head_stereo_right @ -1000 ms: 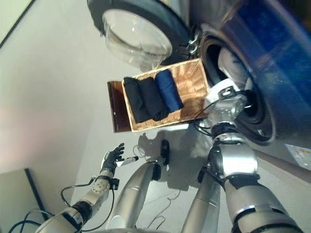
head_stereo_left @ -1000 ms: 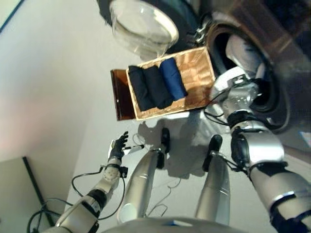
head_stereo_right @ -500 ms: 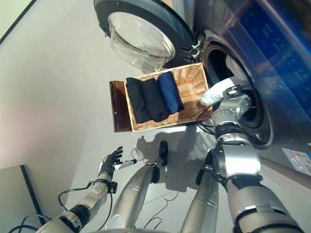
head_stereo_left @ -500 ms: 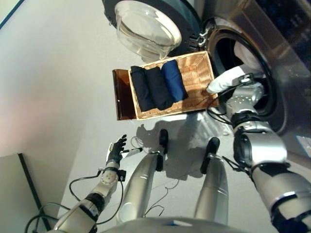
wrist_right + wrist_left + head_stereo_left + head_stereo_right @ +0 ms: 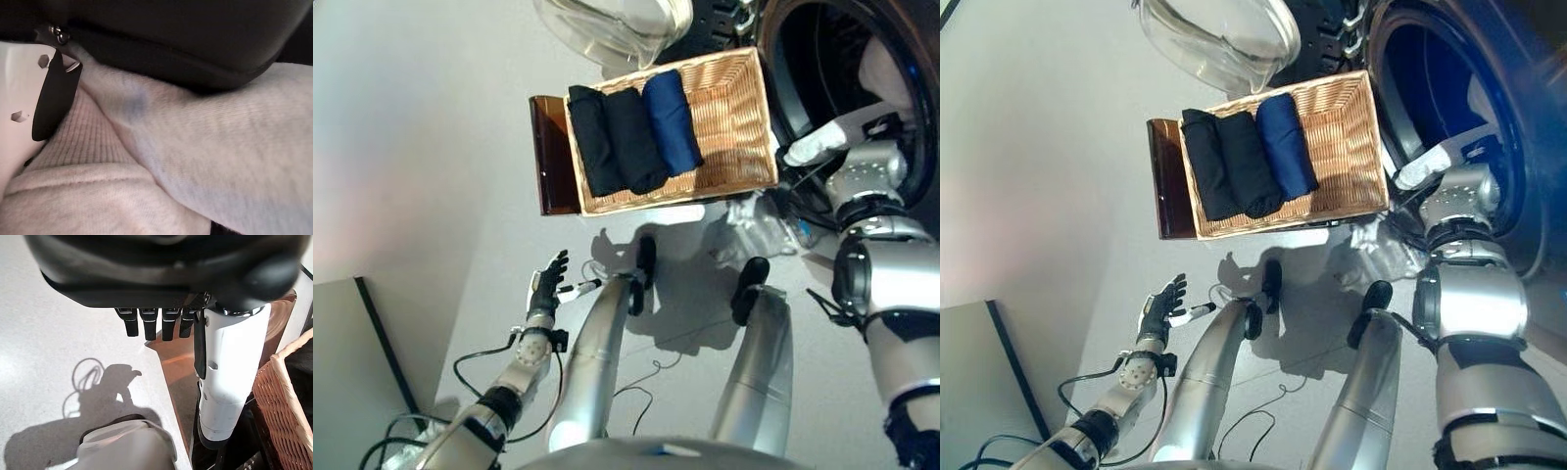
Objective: Pick up the clothes and place them into the washing machine
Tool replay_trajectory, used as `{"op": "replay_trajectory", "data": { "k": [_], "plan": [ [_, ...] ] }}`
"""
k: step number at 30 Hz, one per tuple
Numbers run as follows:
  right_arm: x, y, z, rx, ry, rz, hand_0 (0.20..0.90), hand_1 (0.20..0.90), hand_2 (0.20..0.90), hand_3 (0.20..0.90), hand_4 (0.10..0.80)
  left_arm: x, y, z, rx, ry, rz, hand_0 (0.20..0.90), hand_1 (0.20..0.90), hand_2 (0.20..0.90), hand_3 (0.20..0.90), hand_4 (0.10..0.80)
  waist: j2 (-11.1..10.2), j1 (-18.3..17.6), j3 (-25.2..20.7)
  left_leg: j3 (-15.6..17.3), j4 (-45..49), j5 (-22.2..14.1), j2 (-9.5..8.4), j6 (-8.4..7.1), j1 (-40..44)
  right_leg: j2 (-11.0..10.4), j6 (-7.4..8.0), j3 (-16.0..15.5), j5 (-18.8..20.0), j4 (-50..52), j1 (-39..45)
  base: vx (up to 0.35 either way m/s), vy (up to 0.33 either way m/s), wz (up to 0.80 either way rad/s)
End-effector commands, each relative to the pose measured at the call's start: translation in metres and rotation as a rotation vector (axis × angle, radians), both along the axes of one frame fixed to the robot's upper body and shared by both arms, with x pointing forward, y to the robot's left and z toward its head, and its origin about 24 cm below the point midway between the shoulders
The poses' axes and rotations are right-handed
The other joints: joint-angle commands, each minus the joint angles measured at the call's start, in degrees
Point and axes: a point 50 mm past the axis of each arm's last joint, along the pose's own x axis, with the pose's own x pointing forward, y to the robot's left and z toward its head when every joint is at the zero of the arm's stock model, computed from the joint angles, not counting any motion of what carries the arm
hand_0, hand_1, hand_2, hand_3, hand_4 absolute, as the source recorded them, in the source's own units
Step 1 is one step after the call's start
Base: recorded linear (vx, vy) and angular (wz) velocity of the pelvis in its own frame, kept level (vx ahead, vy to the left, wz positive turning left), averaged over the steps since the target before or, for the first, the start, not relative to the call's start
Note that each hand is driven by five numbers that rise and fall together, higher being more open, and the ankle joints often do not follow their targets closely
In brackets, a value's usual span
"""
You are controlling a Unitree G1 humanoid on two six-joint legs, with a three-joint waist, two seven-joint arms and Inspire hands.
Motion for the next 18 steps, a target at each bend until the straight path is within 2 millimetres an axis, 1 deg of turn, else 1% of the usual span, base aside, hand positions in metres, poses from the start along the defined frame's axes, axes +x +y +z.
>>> {"op": "replay_trajectory", "data": {
  "k": [1,4,5,7,8,9,11,15,18],
  "plan": [
    [-0.041,-0.021,0.109,-0.328,-0.251,-0.151,0.2,0.2,0.2,0.2,0.3,-0.008,0.039,0.001,0.073,-0.023,0.124,0.9,0.9,0.9,0.9,0.8,2.73,0.28,-2.14,-2.39,-1.73,-4.55,2.5,-4.88,1.92,3.85,-2.79,-0.59,-2.33,-3.03,3.32,0.026,-0.008,0.05],
    [-0.047,-0.019,0.13,-0.361,-0.311,-0.155,0.2,0.2,0.2,0.2,0.3,-0.011,0.042,-0.001,0.071,-0.016,0.138,0.9,0.9,0.9,0.9,0.8,3.07,0.81,-2.92,-2.12,-4.64,-3.18,2.28,-4.88,1.79,3.68,-2.41,0.1,-1.63,-4.07,2.05,0.016,-0.01,0.05],
    [-0.048,-0.019,0.131,-0.363,-0.312,-0.155,0.2,0.2,0.2,0.2,0.3,-0.01,0.042,0.0,0.069,-0.017,0.138,0.9,0.9,0.9,0.9,0.8,3.09,0.8,-3.0,-2.08,-4.83,-3.03,2.21,-4.87,1.74,3.62,-2.39,0.16,-1.57,-4.1,1.9,0.017,-0.003,0.05],
    [-0.051,-0.018,0.139,-0.36,-0.358,-0.147,0.2,0.2,0.2,0.2,0.3,-0.011,0.042,-0.001,0.061,-0.016,0.14,0.9,0.9,0.9,0.9,0.8,3.54,1.29,-3.72,-2.16,-6.62,-2.43,2.08,-4.91,2.07,3.28,-2.13,0.54,-1.63,-4.71,1.58,0.024,0.009,0.07],
    [-0.053,-0.014,0.147,-0.361,-0.401,-0.139,0.2,0.2,0.2,0.2,0.3,-0.013,0.043,-0.002,0.066,-0.011,0.14,0.9,0.9,0.9,0.9,0.8,3.93,1.8,-4.2,-2.01,-7.52,-1.89,1.7,-4.8,2.42,3.12,-2.0,1.05,-1.5,-4.9,1.38,0.02,0.004,0.06],
    [-0.052,-0.014,0.147,-0.361,-0.402,-0.139,0.2,0.2,0.2,0.2,0.3,-0.013,0.043,-0.002,0.066,-0.011,0.14,0.9,0.9,0.9,0.9,0.8,3.92,1.78,-4.21,-1.98,-7.63,-1.83,1.68,-4.78,2.46,3.11,-1.98,1.09,-1.47,-4.93,1.38,0.038,0.004,0.08],
    [-0.056,-0.012,0.154,-0.376,-0.434,-0.136,0.2,0.2,0.2,0.2,0.3,-0.017,0.045,-0.005,0.073,0.008,0.148,0.9,0.9,0.9,0.9,0.8,4.53,2.07,-5.23,-1.88,-9.5,-1.04,1.29,-4.89,3.26,2.55,-1.81,1.36,-1.51,-5.49,1.87,0.045,0.022,0.1],
    [-0.065,-0.011,0.166,-0.403,-0.485,-0.161,0.2,0.2,0.2,0.2,0.3,-0.016,0.049,-0.003,0.074,-0.011,0.166,0.9,0.9,0.9,0.9,0.8,5.19,2.02,-5.4,-1.62,-12.39,0.23,0.6,-5.24,5.22,2.23,-1.67,1.47,-1.31,-6.29,2.99,0.011,0.023,0.11],
    [-0.069,-0.009,0.174,-0.422,-0.509,-0.165,0.2,0.2,0.2,0.2,0.3,-0.015,0.052,-0.001,0.078,-0.019,0.176,0.9,0.9,0.9,0.9,0.8,5.26,2.29,-5.89,-1.71,-13.35,0.62,-0.07,-4.97,5.62,1.84,-1.55,1.62,-1.26,-6.43,3.09,-0.001,-0.005,0.09]
  ]
}}
